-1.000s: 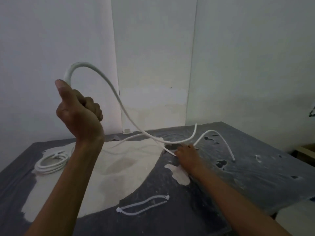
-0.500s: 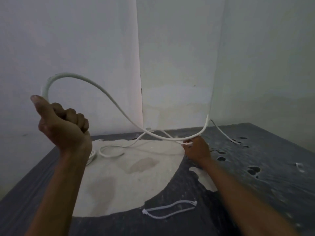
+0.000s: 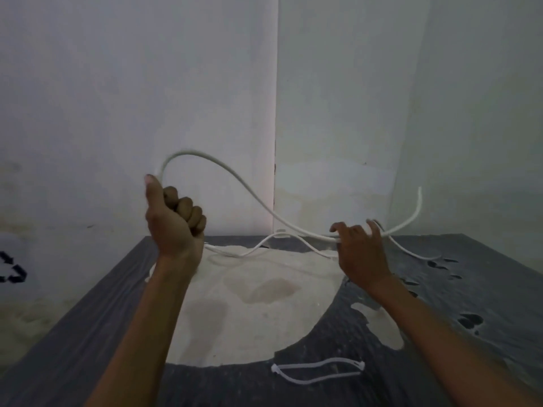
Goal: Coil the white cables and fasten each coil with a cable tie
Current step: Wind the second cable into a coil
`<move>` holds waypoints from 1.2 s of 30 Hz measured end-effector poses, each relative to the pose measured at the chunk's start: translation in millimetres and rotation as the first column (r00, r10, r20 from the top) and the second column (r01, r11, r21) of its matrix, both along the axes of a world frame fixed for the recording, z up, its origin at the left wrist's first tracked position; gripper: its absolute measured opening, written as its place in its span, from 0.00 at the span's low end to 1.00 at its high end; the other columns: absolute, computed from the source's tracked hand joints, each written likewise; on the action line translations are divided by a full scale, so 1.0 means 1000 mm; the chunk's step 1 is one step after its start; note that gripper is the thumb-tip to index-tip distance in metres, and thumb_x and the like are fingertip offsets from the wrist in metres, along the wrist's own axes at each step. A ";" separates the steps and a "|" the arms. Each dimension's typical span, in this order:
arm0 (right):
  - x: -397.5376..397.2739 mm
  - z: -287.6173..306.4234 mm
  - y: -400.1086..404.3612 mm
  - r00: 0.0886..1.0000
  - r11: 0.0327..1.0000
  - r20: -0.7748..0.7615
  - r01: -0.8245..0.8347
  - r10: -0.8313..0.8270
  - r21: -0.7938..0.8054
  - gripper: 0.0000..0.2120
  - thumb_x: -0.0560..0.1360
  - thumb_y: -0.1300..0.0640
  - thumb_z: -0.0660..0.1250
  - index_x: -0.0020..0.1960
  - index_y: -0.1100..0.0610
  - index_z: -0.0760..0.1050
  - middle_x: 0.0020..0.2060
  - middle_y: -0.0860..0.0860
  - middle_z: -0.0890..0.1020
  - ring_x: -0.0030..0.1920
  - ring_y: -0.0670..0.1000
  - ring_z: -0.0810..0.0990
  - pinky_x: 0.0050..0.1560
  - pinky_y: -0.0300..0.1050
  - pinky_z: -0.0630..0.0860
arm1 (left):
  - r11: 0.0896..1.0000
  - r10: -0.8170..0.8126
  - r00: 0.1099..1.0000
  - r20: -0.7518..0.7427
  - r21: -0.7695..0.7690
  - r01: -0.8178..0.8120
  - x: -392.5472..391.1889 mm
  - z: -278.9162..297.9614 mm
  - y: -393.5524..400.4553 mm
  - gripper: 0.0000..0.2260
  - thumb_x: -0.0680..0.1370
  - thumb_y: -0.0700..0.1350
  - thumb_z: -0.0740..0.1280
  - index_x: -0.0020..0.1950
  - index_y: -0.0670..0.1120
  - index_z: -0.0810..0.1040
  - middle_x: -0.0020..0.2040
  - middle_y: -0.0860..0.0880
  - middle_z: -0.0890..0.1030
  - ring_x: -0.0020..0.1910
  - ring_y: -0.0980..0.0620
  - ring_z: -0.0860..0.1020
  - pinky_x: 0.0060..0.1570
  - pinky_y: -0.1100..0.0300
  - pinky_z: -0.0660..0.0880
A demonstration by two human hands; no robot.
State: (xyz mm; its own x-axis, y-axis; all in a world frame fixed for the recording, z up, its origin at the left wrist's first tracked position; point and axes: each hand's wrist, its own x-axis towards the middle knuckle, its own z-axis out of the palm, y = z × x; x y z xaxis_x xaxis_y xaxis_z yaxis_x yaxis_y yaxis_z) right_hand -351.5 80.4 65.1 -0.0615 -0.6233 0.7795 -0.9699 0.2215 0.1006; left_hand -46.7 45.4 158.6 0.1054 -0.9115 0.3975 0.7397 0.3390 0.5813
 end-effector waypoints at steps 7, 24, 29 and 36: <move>0.048 0.007 -0.006 0.958 0.977 0.247 -0.178 0.145 0.118 0.08 0.76 0.53 0.66 0.53 0.55 0.74 0.32 0.51 0.82 0.29 0.52 0.79 0.32 0.40 0.66 | 0.994 -0.080 0.984 0.158 -0.057 0.090 -0.024 -0.018 -0.001 0.25 0.82 0.58 0.51 0.26 0.52 0.58 0.20 0.55 0.56 0.19 0.58 0.53 0.20 0.69 0.53; 0.056 0.020 -0.026 0.933 0.890 0.276 -0.318 0.232 0.327 0.14 0.83 0.53 0.53 0.68 0.50 0.62 0.47 0.55 0.78 0.40 0.54 0.78 0.35 0.45 0.70 | 0.931 -0.240 0.966 -0.091 0.259 0.256 -0.064 -0.052 -0.025 0.19 0.83 0.52 0.51 0.31 0.50 0.60 0.20 0.55 0.58 0.17 0.58 0.53 0.18 0.66 0.49; 0.091 0.011 -0.002 0.959 0.820 0.168 -0.282 0.228 0.499 0.14 0.83 0.51 0.53 0.66 0.52 0.67 0.51 0.54 0.80 0.45 0.52 0.78 0.42 0.43 0.69 | 0.956 -0.087 0.993 0.081 0.285 0.060 -0.065 -0.051 -0.035 0.19 0.82 0.49 0.52 0.31 0.49 0.61 0.20 0.54 0.59 0.17 0.58 0.55 0.19 0.68 0.52; 0.113 0.034 0.029 0.898 0.651 -0.090 -0.240 0.431 0.720 0.14 0.81 0.48 0.58 0.51 0.57 0.78 0.36 0.51 0.75 0.35 0.51 0.75 0.39 0.44 0.73 | 0.997 0.080 0.615 0.785 -0.051 -0.064 -0.064 -0.084 -0.049 0.19 0.82 0.52 0.50 0.32 0.48 0.63 0.26 0.51 0.66 0.25 0.53 0.62 0.27 0.61 0.61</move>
